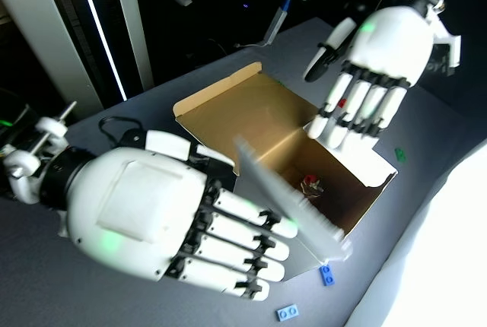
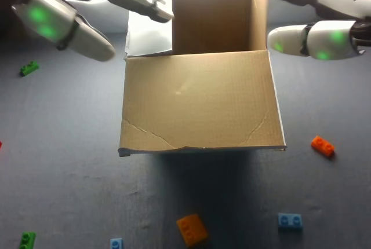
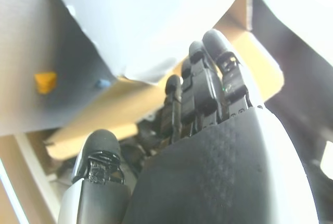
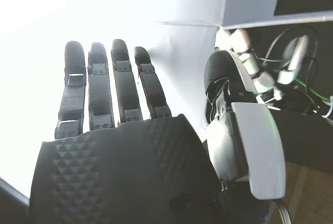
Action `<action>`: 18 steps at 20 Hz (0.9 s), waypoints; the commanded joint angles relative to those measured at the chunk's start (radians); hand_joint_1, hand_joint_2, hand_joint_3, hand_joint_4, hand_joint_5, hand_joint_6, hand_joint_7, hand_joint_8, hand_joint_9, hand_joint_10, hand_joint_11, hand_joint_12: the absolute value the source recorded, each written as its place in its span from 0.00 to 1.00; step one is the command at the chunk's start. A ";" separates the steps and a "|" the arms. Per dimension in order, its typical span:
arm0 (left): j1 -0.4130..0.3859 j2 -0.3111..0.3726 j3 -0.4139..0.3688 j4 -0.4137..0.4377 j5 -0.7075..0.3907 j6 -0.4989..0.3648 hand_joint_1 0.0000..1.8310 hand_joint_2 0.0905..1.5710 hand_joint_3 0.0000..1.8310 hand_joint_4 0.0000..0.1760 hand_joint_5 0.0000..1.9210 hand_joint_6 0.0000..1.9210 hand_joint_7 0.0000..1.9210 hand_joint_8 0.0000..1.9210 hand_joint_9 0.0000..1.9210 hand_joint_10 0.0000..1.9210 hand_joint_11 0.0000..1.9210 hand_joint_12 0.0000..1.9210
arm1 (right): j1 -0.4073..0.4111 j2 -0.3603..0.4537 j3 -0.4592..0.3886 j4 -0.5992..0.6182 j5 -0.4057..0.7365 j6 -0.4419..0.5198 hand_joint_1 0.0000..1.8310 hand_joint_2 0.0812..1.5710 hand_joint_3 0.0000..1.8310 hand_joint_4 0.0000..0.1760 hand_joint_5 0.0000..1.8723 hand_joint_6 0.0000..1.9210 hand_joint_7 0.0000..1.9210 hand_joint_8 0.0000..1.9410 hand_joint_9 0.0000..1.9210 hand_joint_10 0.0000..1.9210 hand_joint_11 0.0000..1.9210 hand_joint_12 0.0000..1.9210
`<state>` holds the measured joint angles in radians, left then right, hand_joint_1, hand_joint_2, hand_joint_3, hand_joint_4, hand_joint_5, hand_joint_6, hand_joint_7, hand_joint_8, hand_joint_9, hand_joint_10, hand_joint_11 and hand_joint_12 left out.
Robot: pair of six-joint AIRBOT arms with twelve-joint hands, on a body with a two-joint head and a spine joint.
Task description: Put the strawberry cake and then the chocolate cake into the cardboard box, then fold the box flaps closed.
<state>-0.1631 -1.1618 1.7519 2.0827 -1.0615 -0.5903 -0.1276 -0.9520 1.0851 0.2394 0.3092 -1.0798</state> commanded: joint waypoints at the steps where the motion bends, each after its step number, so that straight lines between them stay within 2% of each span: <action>1: -0.020 0.013 0.010 -0.068 0.005 -0.008 0.00 0.81 0.00 0.30 0.07 0.00 0.11 0.00 0.16 0.00 0.00 0.52 | 0.017 0.009 0.000 -0.004 0.089 0.003 0.00 0.83 0.00 0.00 0.09 0.01 0.11 0.00 0.10 0.01 0.00 0.38; 3: -0.030 0.030 0.032 -0.054 -0.013 -0.016 0.00 0.81 0.00 0.32 0.09 0.00 0.13 0.01 0.17 0.01 0.00 0.56 | 0.031 -0.003 0.000 -0.004 0.044 0.003 0.00 0.83 0.00 0.00 0.10 0.01 0.11 0.00 0.11 0.01 0.00 0.43; 6: -0.030 0.072 0.036 -0.026 -0.039 -0.026 0.00 0.80 0.00 0.37 0.08 0.00 0.13 0.00 0.16 0.00 0.00 0.51 | 0.030 -0.019 0.001 -0.004 0.033 -0.006 0.00 0.83 0.00 0.00 0.07 0.00 0.10 0.01 0.10 0.01 0.00 0.36; 9: -0.029 0.118 0.027 -0.014 -0.049 -0.043 0.00 0.81 0.00 0.33 0.08 0.00 0.10 0.00 0.17 0.00 0.00 0.55 | 0.032 -0.030 0.001 -0.004 0.036 -0.012 0.00 0.83 0.00 0.00 0.07 0.00 0.10 0.00 0.10 0.01 0.00 0.32; 11: -0.022 0.155 0.010 -0.005 -0.057 -0.046 0.00 0.82 0.00 0.34 0.07 0.00 0.09 0.00 0.15 0.00 0.00 0.51 | 0.030 -0.041 0.006 -0.004 0.031 -0.028 0.00 0.83 0.00 0.00 0.09 0.01 0.12 0.00 0.11 0.01 0.00 0.35; 12: -0.017 0.166 0.003 -0.004 -0.062 -0.046 0.00 0.82 0.00 0.38 0.07 0.00 0.08 0.00 0.14 0.00 0.00 0.50 | 0.029 -0.047 0.009 -0.004 0.021 -0.036 0.00 0.84 0.00 0.00 0.09 0.01 0.12 0.00 0.11 0.01 0.00 0.38; 15: 0.001 0.201 -0.024 -0.002 -0.090 -0.046 0.00 0.82 0.00 0.42 0.07 0.00 0.09 0.00 0.14 0.00 0.00 0.48 | 0.014 -0.061 0.019 -0.004 0.006 -0.037 0.00 0.84 0.00 0.00 0.09 0.00 0.11 0.00 0.10 0.00 0.00 0.29; 18: 0.026 0.230 -0.054 -0.002 -0.118 -0.034 0.00 0.82 0.00 0.40 0.06 0.00 0.09 0.00 0.14 0.00 0.00 0.49 | 0.004 -0.070 0.022 -0.004 0.002 -0.055 0.00 0.84 0.00 0.00 0.09 0.00 0.12 0.00 0.11 0.00 0.00 0.28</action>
<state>-0.1246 -0.9401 1.6905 2.1567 -1.1889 -0.6231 -0.1238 -1.0225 1.1091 0.2420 0.2600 -1.1320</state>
